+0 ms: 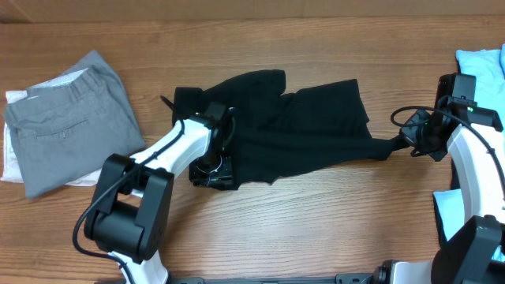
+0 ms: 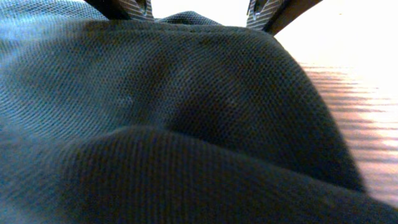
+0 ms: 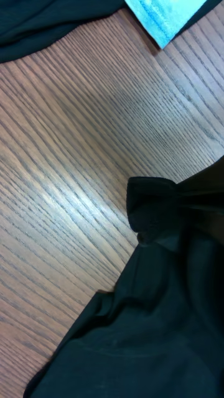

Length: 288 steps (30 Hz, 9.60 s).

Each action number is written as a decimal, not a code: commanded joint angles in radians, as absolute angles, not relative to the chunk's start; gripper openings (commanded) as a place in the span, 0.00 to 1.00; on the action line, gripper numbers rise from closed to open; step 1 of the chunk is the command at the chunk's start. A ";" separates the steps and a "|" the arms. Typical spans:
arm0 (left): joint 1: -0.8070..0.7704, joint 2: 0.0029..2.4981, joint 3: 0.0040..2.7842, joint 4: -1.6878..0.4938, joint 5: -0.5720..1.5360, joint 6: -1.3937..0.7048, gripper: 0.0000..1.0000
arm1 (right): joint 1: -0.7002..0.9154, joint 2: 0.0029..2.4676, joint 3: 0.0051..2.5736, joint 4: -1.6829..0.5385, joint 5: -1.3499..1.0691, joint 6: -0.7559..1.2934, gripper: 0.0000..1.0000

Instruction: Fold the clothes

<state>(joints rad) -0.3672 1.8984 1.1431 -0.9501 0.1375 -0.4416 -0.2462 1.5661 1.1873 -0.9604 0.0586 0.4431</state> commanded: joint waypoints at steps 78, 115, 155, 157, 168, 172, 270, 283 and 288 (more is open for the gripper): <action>-0.041 1.993 2.508 -1.528 0.288 -0.147 0.04 | -0.147 1.783 2.065 -1.257 0.112 0.228 0.05; -0.260 1.727 1.409 -1.044 0.004 -0.495 0.82 | -0.300 1.829 1.439 -1.303 0.155 0.353 0.04; -0.073 1.700 1.409 -0.791 -0.050 -0.234 0.24 | -0.300 1.829 1.439 -1.287 0.134 0.352 0.04; -0.073 1.739 1.409 -0.796 -0.027 -0.232 0.26 | -0.300 1.829 1.439 -1.287 0.133 0.352 0.04; -0.097 1.805 1.410 -1.117 0.291 -0.224 0.31 | -0.300 1.829 1.439 -1.288 0.130 0.352 0.04; -0.200 1.805 1.370 -1.182 0.237 -0.187 0.32 | -0.300 1.829 1.439 -1.289 0.130 0.352 0.04; -0.883 1.805 1.048 -0.839 -0.550 -0.539 0.30 | -0.300 1.829 1.439 -1.290 0.129 0.352 0.05; -0.870 1.805 1.042 -0.825 -0.665 -0.539 0.39 | -0.300 1.829 1.439 -1.289 0.126 0.352 0.05; -0.868 1.806 1.040 -0.790 -0.635 -0.539 0.37 | -0.300 1.829 1.439 -1.291 0.126 0.352 0.05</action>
